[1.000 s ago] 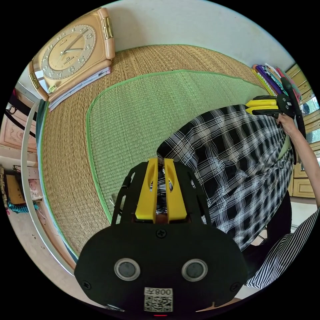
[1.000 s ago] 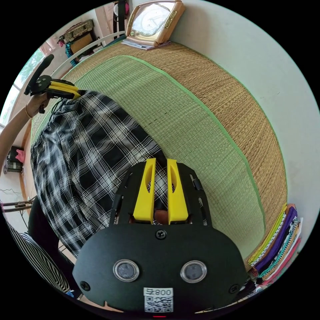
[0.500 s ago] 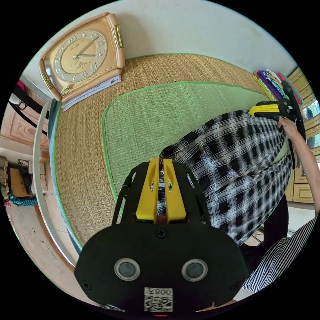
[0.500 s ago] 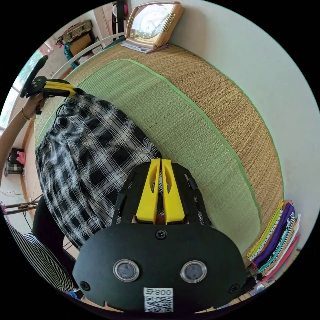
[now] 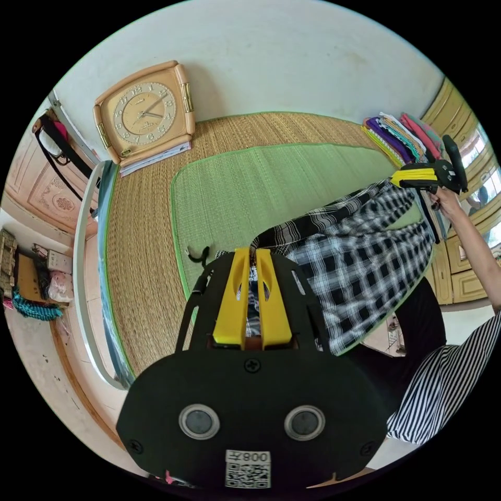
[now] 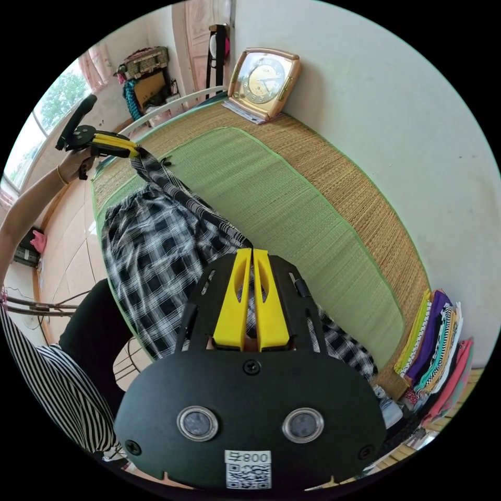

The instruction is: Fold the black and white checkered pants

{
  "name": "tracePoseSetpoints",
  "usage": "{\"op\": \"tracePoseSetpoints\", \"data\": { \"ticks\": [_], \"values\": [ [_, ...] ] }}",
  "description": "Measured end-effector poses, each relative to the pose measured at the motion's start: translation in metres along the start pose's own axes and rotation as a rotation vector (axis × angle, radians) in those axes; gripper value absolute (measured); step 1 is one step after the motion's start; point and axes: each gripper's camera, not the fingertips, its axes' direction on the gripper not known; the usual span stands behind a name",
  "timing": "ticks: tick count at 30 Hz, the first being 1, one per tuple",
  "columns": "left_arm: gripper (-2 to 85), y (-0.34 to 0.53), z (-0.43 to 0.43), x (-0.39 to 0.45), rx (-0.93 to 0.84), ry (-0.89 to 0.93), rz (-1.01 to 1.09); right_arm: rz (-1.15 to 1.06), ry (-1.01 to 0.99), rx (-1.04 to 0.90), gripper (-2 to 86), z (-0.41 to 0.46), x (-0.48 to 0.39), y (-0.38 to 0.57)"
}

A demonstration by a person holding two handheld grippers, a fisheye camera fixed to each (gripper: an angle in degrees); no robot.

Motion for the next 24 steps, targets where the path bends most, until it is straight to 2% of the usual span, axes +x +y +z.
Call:
{"op": "tracePoseSetpoints", "data": {
  "ticks": [11, 24],
  "values": [
    [1.9, 0.113, 0.033, 0.023, -0.129, -0.042, 0.016, -0.11, -0.071, -0.075, 0.1, 0.019, -0.104, 0.096],
    [1.3, 0.159, 0.095, -0.003, -0.21, -0.077, 0.023, -0.12, -0.144, -0.18, 0.1, 0.085, -0.147, 0.144]
  ]
}}
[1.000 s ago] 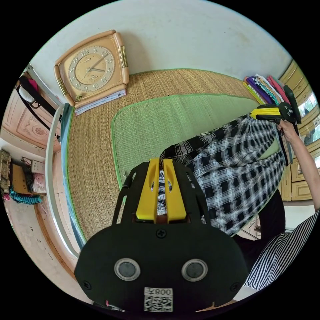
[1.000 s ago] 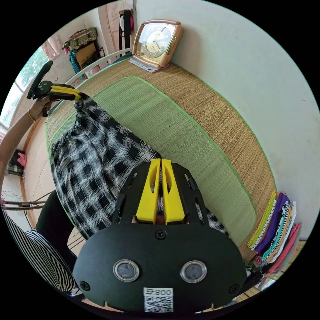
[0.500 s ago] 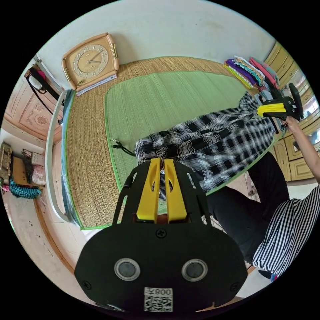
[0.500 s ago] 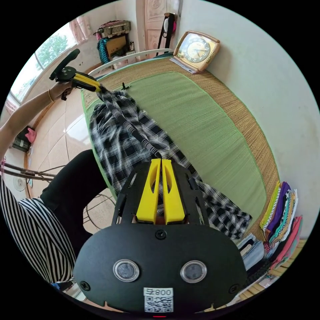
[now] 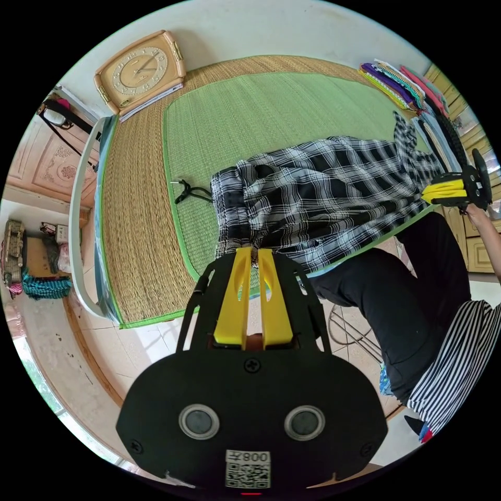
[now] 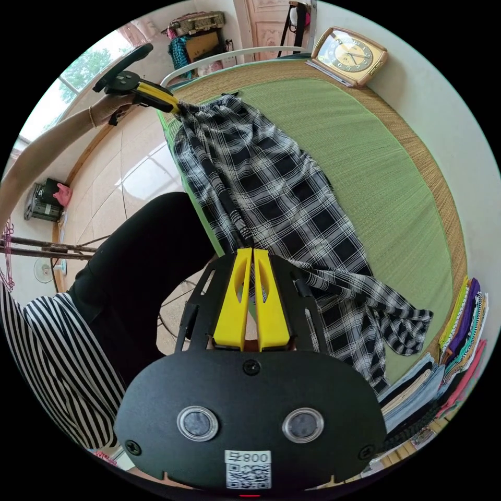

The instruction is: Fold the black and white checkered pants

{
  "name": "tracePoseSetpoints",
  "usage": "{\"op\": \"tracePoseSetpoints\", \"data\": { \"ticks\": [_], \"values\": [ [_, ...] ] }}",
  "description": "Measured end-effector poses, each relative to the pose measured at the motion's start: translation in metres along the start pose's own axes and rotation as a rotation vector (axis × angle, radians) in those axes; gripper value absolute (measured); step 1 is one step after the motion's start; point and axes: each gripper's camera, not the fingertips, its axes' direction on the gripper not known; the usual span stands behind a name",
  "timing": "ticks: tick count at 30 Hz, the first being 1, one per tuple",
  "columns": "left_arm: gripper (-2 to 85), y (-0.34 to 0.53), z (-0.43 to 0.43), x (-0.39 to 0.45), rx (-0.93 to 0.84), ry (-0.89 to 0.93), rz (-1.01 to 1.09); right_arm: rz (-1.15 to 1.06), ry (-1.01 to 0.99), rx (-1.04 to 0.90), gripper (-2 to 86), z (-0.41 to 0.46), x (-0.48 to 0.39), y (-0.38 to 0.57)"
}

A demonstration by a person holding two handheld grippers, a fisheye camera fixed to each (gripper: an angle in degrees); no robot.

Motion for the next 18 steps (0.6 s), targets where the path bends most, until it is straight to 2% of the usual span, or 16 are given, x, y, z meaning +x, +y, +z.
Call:
{"op": "tracePoseSetpoints", "data": {
  "ticks": [18],
  "values": [
    [1.5, 0.014, 0.122, -0.07, -0.046, 0.078, -0.054, 0.114, -0.093, -0.06, 0.3, 0.068, 0.036, 0.036]
  ]
}}
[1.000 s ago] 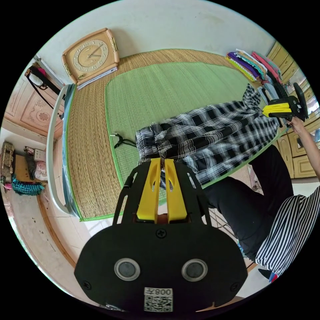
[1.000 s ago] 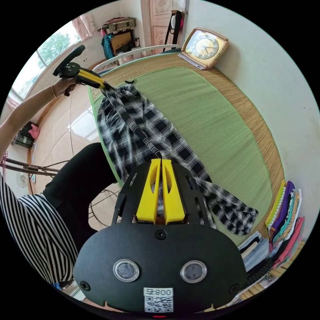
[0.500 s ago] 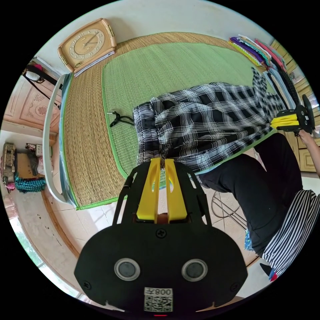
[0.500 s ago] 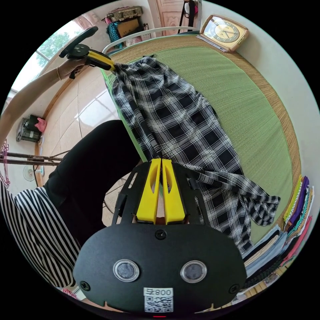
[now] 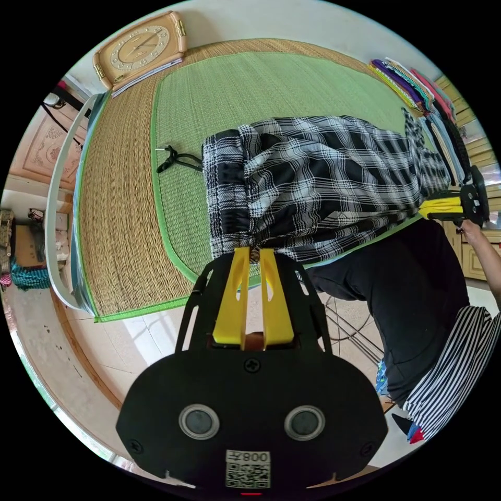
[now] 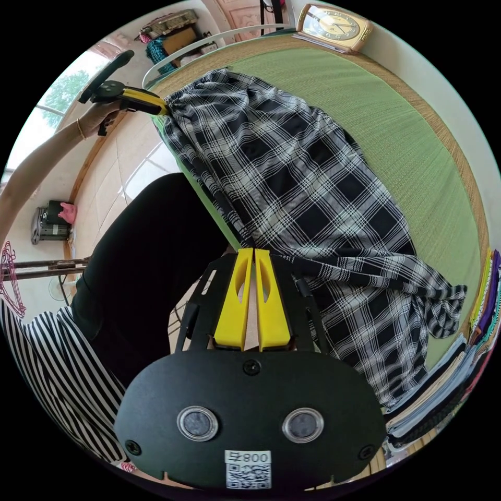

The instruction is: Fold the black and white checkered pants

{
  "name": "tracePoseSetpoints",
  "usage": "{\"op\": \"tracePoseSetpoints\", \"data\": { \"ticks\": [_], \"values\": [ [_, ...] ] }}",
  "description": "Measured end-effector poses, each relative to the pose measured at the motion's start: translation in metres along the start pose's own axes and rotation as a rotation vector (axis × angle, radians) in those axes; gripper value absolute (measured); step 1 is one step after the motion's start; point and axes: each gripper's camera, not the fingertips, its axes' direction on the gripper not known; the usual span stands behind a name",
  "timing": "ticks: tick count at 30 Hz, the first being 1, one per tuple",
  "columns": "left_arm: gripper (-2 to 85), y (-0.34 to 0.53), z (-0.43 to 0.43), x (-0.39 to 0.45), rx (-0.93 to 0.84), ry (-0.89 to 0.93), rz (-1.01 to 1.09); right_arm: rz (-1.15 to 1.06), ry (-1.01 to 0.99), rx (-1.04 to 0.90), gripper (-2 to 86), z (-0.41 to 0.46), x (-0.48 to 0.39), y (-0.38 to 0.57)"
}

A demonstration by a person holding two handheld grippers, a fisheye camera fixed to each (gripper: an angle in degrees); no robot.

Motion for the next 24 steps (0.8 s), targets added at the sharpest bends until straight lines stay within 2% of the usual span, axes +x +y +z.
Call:
{"op": "tracePoseSetpoints", "data": {
  "ticks": [9, 13, 18, 22, 24],
  "values": [
    [4.5, 0.008, 0.043, -0.055, 0.103, 0.159, -0.109, 0.021, -0.028, 0.038, 0.6, 0.003, 0.03, 0.022],
    [5.2, 0.022, 0.065, -0.084, 0.176, 0.251, -0.221, 0.023, -0.012, 0.052, 0.7, 0.001, 0.04, 0.033],
    [4.7, 0.041, 0.092, -0.108, 0.297, 0.321, -0.392, 0.064, -0.041, 0.088, 1.2, -0.003, 0.057, 0.05],
    [4.0, 0.059, 0.119, -0.121, 0.455, 0.434, -0.555, 0.103, -0.086, 0.117, 1.7, -0.009, 0.075, 0.065],
    [3.7, 0.057, 0.131, -0.117, 0.527, 0.523, -0.557, 0.125, -0.112, 0.138, 2.1, -0.011, 0.084, 0.072]
  ]
}}
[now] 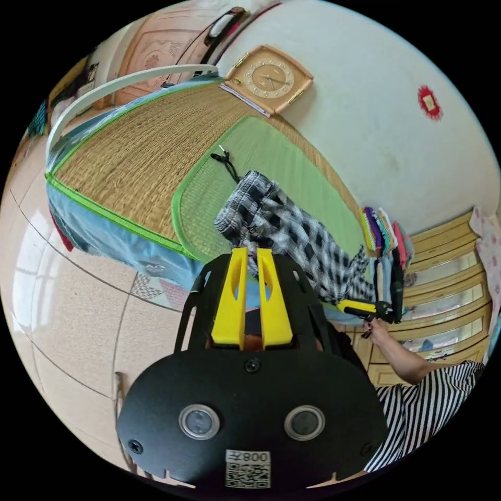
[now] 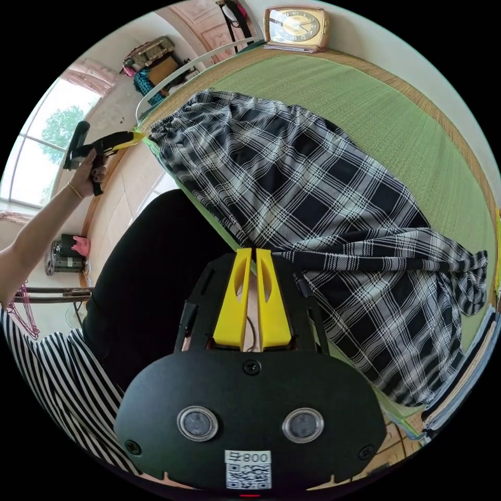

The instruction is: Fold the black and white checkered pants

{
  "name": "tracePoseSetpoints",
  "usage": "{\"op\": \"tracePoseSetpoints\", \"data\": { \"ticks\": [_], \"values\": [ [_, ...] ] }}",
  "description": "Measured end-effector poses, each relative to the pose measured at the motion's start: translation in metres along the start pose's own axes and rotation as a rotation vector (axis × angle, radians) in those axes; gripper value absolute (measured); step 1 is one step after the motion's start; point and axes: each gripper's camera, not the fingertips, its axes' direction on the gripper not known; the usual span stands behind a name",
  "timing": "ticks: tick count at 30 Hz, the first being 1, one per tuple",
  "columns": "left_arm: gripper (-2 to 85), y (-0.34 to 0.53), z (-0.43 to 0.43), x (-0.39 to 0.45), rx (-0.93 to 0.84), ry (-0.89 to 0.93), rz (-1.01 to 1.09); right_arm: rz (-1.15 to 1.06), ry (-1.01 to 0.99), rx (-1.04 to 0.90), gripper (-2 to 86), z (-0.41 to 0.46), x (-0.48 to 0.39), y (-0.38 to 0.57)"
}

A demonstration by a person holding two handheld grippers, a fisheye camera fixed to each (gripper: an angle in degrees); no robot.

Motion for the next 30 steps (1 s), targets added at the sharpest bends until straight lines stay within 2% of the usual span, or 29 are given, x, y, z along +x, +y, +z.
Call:
{"op": "tracePoseSetpoints", "data": {
  "ticks": [3, 5, 8, 13, 18, 22, 30],
  "values": [
    [3.6, 0.001, 0.04, 0.02, -0.054, 0.128, 0.094, 0.05, -0.079, 0.044, 3.2, -0.009, 0.018, 0.012],
    [4.0, 0.0, 0.087, 0.05, -0.185, 0.209, 0.221, 0.1, -0.165, 0.075, 4.3, -0.017, 0.035, 0.024],
    [5.0, -0.001, 0.148, 0.089, -0.328, 0.252, 0.378, 0.165, -0.254, 0.12, 5.6, -0.03, 0.057, 0.044],
    [6.3, -0.004, 0.236, 0.135, -0.465, 0.286, 0.533, 0.295, -0.345, 0.224, 6.3, -0.065, 0.098, 0.086],
    [7.1, 0.005, 0.309, 0.173, -0.569, 0.164, 0.739, 0.468, -0.268, 0.358, 6.8, -0.118, 0.168, 0.115],
    [7.0, 0.017, 0.358, 0.187, -0.59, -0.028, 0.863, 0.597, -0.17, 0.396, 7.9, -0.157, 0.236, 0.117],
    [2.6, 0.019, 0.417, 0.184, -0.586, -0.081, 0.882, 0.71, -0.037, 0.35, 9.1, -0.194, 0.316, 0.084]
  ]
}}
